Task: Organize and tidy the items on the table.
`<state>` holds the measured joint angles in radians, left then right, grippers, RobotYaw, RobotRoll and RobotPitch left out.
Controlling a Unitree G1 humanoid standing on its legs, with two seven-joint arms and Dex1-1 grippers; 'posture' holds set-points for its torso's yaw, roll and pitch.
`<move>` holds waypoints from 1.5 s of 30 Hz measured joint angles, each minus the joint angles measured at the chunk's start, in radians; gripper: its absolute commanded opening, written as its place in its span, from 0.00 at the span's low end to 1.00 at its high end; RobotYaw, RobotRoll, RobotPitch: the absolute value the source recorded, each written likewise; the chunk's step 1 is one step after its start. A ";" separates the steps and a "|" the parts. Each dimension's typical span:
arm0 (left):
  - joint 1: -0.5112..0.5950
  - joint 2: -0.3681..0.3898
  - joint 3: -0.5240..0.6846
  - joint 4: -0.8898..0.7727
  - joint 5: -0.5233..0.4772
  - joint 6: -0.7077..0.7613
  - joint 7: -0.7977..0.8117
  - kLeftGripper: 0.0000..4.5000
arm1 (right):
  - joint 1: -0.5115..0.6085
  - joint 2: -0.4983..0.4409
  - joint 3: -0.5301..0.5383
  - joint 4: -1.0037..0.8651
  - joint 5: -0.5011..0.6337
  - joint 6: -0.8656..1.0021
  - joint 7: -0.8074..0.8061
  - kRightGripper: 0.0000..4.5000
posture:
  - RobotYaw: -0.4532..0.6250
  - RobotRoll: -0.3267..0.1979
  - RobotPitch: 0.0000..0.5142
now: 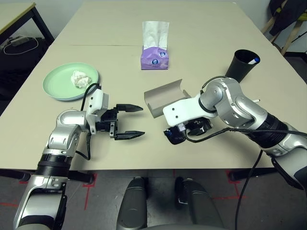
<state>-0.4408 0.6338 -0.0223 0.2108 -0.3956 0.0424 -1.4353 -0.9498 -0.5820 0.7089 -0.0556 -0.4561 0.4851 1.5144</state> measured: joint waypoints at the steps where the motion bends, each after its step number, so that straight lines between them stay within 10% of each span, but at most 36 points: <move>1: 0.000 0.000 0.000 0.000 0.001 0.000 0.000 1.00 | 0.000 0.000 0.000 0.000 0.000 0.000 0.000 0.54 | 0.54 0.62 0.28; 7: 0.000 0.000 0.000 0.000 0.003 0.000 0.007 1.00 | -0.005 0.002 -0.001 0.006 0.001 -0.005 0.002 0.08 | 0.54 0.62 0.26; 25: -0.004 0.000 0.004 0.003 0.006 0.000 0.062 1.00 | -0.112 -0.052 -0.100 0.023 0.031 -0.164 -0.041 0.08 | 0.53 0.62 0.25; 45: 0.097 0.000 0.060 -0.168 -0.018 0.083 0.261 1.00 | -0.249 0.158 -0.081 0.451 -0.107 -0.448 -0.339 0.08 | 0.59 0.62 0.30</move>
<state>-0.3437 0.6336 0.0380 0.0430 -0.4140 0.1258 -1.1747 -1.1988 -0.4242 0.6284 0.3950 -0.5630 0.0368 1.1750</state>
